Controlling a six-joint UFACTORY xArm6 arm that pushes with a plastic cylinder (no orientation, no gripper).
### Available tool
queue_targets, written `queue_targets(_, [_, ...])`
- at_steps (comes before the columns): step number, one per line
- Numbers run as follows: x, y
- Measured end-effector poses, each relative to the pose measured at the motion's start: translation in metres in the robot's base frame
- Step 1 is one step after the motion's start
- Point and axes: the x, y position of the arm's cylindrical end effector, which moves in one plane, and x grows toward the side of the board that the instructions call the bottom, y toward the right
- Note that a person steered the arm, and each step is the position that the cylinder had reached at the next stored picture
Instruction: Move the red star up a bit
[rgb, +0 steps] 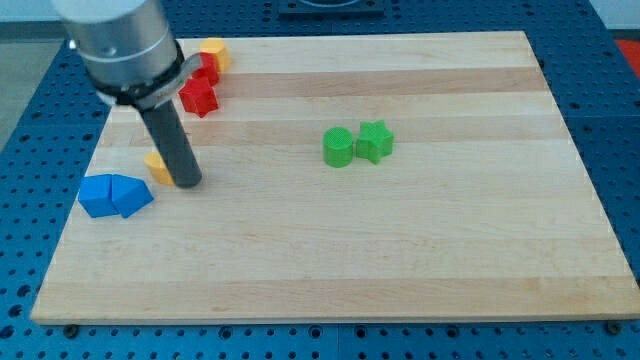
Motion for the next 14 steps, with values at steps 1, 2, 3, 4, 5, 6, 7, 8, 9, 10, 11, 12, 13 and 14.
queue_targets(1, [-0.042,0.0])
queue_targets(2, [-0.065,-0.003])
queue_targets(3, [-0.074,-0.021])
queue_targets(4, [-0.081,-0.036])
queue_targets(5, [-0.084,-0.019])
queue_targets(6, [-0.084,-0.013])
queue_targets(7, [-0.09,-0.013])
queue_targets(8, [-0.1,-0.013])
queue_targets(9, [-0.099,-0.013])
queue_targets(10, [-0.086,0.01])
queue_targets(11, [-0.091,0.026])
queue_targets(12, [-0.111,0.025])
queue_targets(13, [-0.111,0.021])
queue_targets(14, [-0.111,0.01])
